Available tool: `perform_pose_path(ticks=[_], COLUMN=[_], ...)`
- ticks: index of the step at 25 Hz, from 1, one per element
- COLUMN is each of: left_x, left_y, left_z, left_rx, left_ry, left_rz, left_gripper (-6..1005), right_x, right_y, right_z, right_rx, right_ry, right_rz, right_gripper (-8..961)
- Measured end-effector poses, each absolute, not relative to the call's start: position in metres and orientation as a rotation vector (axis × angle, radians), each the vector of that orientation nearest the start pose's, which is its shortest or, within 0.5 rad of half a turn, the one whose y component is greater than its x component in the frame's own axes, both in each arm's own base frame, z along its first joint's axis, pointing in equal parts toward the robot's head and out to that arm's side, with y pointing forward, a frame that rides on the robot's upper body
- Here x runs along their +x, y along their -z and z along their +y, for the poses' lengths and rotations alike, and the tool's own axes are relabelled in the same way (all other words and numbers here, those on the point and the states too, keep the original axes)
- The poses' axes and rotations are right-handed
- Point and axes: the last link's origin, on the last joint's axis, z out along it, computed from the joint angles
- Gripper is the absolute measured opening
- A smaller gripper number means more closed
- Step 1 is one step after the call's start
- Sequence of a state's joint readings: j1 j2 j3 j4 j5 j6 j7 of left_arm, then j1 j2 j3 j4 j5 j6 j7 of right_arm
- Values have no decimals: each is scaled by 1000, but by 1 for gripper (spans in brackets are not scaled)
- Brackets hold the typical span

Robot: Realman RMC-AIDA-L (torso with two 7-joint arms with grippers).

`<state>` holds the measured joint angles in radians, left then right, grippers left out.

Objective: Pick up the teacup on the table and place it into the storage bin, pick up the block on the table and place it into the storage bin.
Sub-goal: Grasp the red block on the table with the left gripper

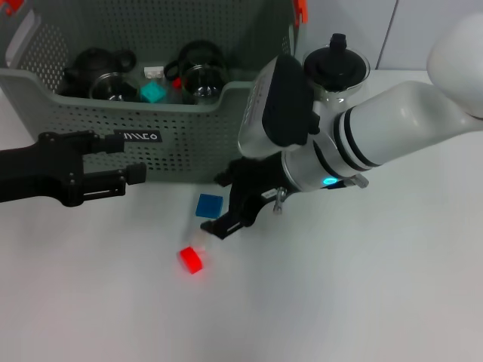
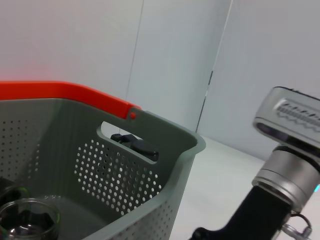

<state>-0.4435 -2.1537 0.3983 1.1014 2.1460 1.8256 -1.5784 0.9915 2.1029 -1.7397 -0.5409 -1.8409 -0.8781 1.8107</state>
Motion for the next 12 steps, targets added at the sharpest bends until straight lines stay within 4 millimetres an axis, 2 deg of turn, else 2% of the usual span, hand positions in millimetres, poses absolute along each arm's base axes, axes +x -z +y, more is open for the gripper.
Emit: perform_pose_path(ticks=[5,12], left_x=[-269,-269], left_y=[-74,-73], left_z=[299,299], left_rx=[-2591,-2595], left_ry=[665,666], left_rz=[-681,-680], left_gripper=[705,705], right_x=[128,130], right_y=[138,140], right_z=[397,397], right_rx=[-2898,-2886], right_ry=[94,89], right_rz=[280,298], right_gripper=[942,939])
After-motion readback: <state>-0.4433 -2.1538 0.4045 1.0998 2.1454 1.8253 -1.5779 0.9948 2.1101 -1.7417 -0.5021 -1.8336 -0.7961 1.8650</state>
